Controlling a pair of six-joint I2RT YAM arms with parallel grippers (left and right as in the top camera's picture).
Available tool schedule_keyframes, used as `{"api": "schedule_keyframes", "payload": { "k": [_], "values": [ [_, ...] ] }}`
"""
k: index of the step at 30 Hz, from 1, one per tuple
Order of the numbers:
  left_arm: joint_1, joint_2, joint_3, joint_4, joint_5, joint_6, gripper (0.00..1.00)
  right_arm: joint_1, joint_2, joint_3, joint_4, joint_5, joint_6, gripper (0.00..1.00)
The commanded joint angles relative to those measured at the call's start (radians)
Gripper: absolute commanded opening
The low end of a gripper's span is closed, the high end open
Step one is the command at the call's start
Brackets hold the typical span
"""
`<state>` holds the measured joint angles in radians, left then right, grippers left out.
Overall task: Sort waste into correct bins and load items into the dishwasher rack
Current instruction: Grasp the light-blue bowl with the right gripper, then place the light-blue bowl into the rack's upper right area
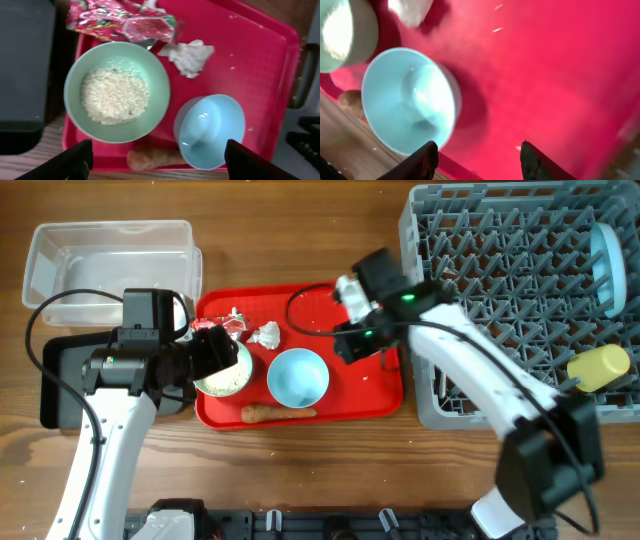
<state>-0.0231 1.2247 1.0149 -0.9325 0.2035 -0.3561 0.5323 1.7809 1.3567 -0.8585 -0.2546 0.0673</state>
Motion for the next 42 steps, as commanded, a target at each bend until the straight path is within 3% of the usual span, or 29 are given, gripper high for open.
{"api": "schedule_keyframes", "payload": {
  "k": [1, 5, 10, 13, 21, 29, 36, 42],
  "values": [
    [0.029, -0.007, 0.014, -0.029, -0.139, -0.003, 0.85, 0.065, 0.095, 0.010, 0.026, 0.009, 0.041, 0.55],
    [0.113, -0.007, 0.014, -0.053, -0.161, -0.056, 0.88, 0.105, 0.171, 0.010, 0.053, 0.055, 0.075, 0.51],
    [0.188, -0.007, 0.014, -0.057, -0.160, -0.055, 0.91, 0.111, 0.225, 0.010, 0.061, 0.121, 0.182, 0.17],
    [0.189, -0.007, 0.014, -0.057, -0.160, -0.055, 0.92, 0.111, 0.218, 0.011, 0.066, 0.169, 0.202, 0.04],
    [0.189, -0.007, 0.014, -0.057, -0.160, -0.055, 0.94, 0.037, 0.036, 0.061, 0.024, 0.348, 0.204, 0.04],
    [0.189, -0.007, 0.014, -0.056, -0.160, -0.055, 0.94, -0.243, -0.254, 0.091, 0.058, 0.698, 0.142, 0.04],
    [0.189, -0.007, 0.014, -0.056, -0.159, -0.056, 0.94, -0.443, -0.226, 0.090, 0.201, 1.158, 0.074, 0.04],
    [0.189, -0.007, 0.014, -0.056, -0.148, -0.056, 0.94, -0.471, -0.076, 0.090, 0.494, 1.524, -0.238, 0.05]
  ]
}}
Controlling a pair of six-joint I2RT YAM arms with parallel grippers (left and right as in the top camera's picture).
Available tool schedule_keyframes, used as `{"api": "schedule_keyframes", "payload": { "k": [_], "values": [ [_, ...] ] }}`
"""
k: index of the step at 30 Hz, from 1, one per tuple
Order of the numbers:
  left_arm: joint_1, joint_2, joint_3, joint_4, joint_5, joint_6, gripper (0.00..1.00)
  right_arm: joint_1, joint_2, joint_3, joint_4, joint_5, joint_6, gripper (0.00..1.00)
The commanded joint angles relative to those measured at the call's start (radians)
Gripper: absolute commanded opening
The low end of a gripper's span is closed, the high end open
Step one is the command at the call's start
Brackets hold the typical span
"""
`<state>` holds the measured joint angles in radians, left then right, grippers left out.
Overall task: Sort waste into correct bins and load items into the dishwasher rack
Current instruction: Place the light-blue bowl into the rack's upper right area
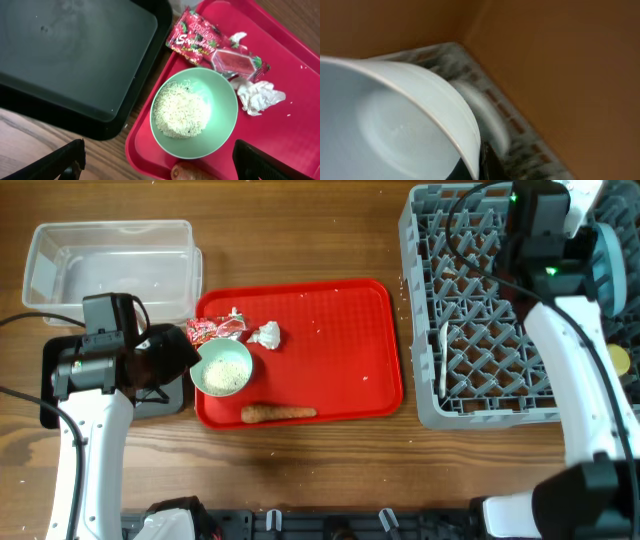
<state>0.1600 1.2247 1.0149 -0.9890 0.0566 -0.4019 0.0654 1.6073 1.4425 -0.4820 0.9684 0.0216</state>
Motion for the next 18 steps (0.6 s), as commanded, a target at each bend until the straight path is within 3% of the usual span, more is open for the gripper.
{"api": "schedule_keyframes", "payload": {
  "k": [1, 6, 11, 18],
  "values": [
    [0.006, -0.007, 0.014, 0.000, 0.002, -0.010, 0.94, -0.005, 0.127, 0.005, 0.163, 0.311, -0.248, 0.04],
    [0.006, -0.007, 0.014, 0.000, 0.003, -0.010, 0.94, -0.014, 0.280, 0.005, 0.238, 0.320, -0.323, 0.04],
    [0.006, -0.007, 0.014, 0.001, 0.002, -0.010, 0.94, -0.061, 0.427, 0.005, 0.366, 0.473, -0.395, 0.04],
    [0.006, -0.007, 0.014, 0.001, 0.003, -0.010, 0.94, -0.086, 0.455, 0.005, 0.420, 0.444, -0.414, 0.04]
  ]
}}
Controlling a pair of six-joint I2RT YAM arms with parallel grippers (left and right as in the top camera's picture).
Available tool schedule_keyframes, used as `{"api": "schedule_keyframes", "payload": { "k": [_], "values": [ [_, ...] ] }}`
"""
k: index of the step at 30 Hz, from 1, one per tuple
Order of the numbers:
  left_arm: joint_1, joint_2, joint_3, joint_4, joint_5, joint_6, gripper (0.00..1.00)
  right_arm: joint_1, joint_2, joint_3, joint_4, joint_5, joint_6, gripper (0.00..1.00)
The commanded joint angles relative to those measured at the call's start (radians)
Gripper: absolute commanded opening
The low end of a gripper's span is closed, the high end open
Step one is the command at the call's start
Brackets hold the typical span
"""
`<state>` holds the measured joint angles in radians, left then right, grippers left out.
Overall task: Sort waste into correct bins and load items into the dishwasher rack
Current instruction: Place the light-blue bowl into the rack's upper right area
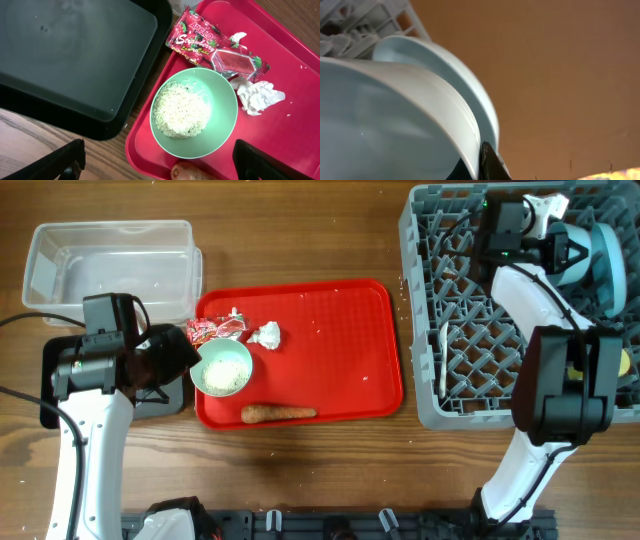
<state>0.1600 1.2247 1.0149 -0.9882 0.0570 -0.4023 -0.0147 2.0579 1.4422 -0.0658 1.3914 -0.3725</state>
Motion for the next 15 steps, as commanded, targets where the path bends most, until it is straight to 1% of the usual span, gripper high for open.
{"api": "schedule_keyframes", "payload": {
  "k": [1, 7, 9, 10, 11, 12, 14, 15],
  "values": [
    [0.006, -0.007, 0.014, 0.000, 0.005, -0.010, 0.94, -0.005, 0.006, 0.003, 0.002, 0.020, -0.018, 0.04],
    [0.006, -0.007, 0.014, 0.000, 0.006, -0.010, 0.94, 0.017, 0.013, -0.045, -0.012, -0.085, -0.019, 0.04],
    [0.006, -0.007, 0.014, 0.000, 0.006, -0.010, 0.94, 0.036, 0.013, -0.050, -0.057, -0.157, -0.016, 0.05],
    [0.006, -0.007, 0.014, 0.000, 0.006, -0.010, 0.95, 0.043, 0.013, -0.050, -0.068, -0.177, -0.016, 0.06],
    [0.006, -0.007, 0.014, 0.000, 0.006, -0.010, 0.94, 0.056, 0.013, -0.050, -0.080, -0.201, -0.017, 0.09],
    [0.006, -0.007, 0.014, 0.000, 0.006, -0.010, 0.95, 0.066, 0.013, -0.050, -0.085, -0.204, -0.016, 0.18],
    [0.006, -0.007, 0.014, 0.000, 0.006, -0.010, 0.94, 0.086, 0.013, -0.050, -0.085, -0.204, -0.018, 0.52],
    [0.006, -0.007, 0.014, 0.000, 0.006, -0.010, 0.95, 0.096, 0.013, -0.050, -0.085, -0.204, -0.018, 0.70]
  ]
}}
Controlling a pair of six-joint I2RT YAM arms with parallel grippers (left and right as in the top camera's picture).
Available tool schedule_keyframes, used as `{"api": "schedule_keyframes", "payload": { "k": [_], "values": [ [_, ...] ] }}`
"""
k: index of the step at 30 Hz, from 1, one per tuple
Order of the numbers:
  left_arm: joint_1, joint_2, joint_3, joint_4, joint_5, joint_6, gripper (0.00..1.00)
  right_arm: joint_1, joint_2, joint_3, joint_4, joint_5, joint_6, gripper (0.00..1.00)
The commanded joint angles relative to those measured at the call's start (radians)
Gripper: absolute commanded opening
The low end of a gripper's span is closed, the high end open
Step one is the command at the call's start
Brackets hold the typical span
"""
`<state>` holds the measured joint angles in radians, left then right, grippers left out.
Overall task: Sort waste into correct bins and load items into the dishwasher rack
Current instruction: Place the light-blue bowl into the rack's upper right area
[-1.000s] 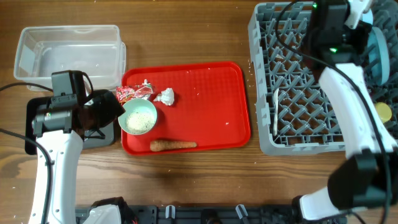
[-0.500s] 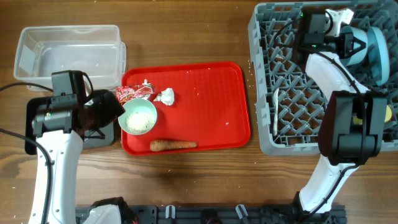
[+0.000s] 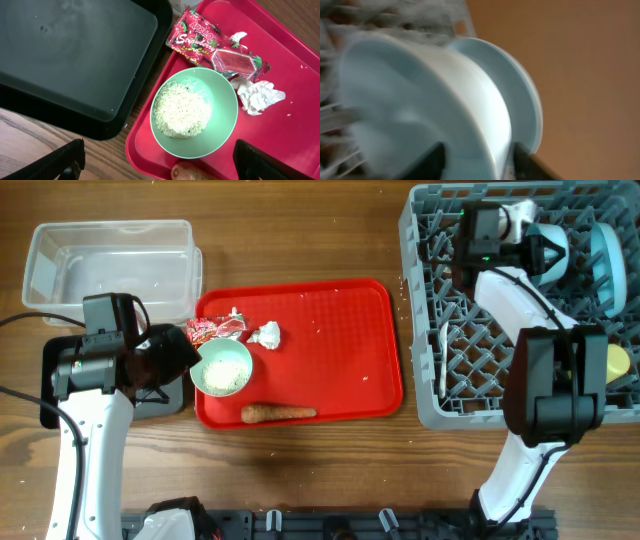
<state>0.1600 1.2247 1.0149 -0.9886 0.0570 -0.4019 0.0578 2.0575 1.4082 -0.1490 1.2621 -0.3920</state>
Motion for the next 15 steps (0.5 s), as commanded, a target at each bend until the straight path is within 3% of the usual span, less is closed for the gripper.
{"api": "schedule_keyframes", "payload": {
  "k": [1, 8, 15],
  "values": [
    [0.006, -0.007, 0.014, 0.000, 0.006, -0.010, 0.95, 0.030, 0.013, -0.016, -0.002, -0.075, 0.002, 0.76],
    [0.006, -0.007, 0.014, 0.000, 0.005, -0.010, 0.95, 0.046, -0.053, -0.016, -0.080, -0.161, 0.043, 0.88],
    [0.006, -0.007, 0.014, 0.000, 0.006, -0.010, 0.95, 0.047, -0.227, -0.016, -0.345, -0.716, 0.119, 0.90]
  ]
}}
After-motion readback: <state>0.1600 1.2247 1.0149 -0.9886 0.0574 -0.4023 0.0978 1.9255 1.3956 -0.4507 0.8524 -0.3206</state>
